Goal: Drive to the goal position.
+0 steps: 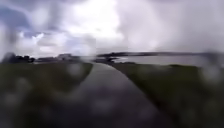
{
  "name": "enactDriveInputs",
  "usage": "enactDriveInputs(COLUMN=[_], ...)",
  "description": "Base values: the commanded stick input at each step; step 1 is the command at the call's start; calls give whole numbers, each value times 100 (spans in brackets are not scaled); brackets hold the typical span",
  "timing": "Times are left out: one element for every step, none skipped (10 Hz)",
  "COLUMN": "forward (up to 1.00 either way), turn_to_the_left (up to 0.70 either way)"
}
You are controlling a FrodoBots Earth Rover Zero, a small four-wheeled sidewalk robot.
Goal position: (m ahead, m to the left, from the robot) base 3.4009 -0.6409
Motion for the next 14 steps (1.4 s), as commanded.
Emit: enactDriveInputs(forward=[70, 70, 70, 70, 70, 70, 70, 70, 70, 70, 70, 70, 70, 70], turn_to_the_left=[0, 0, 0, 0, 0, 0, 0, 0, 0, 0, 0, 0, 0, 0])
